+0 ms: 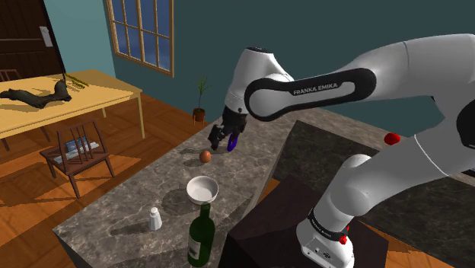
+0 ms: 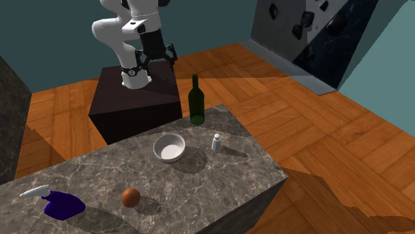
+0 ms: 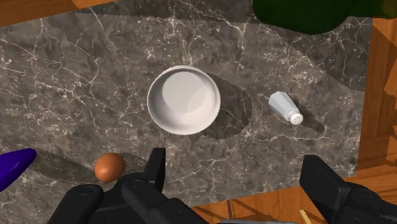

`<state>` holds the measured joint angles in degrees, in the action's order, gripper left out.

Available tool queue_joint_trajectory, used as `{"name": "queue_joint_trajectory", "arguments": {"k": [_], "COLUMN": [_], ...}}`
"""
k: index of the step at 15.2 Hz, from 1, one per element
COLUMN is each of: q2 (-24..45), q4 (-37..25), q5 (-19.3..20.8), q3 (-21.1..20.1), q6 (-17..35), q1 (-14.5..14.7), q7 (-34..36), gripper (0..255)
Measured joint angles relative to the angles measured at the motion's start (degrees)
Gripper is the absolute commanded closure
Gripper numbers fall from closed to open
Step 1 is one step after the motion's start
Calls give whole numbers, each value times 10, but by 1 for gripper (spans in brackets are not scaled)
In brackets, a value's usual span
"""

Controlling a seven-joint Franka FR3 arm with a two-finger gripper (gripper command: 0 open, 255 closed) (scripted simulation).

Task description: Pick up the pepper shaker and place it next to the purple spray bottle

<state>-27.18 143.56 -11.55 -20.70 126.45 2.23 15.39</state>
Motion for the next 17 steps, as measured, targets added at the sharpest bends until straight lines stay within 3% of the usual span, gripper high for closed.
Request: {"name": "queue_joint_trajectory", "arguments": {"k": [5,8,13,17], "q2": [95,167,299,399], "q4": [-5,-24,-75,-126], "q5": [20,57,166,263], "q3": [-52,-83,-112,-96], "q6": [86,133,191,216], "q1": [-9,-20,-27,2], "q7": [63,114,231,326], "gripper": [0,0,0,0]}}
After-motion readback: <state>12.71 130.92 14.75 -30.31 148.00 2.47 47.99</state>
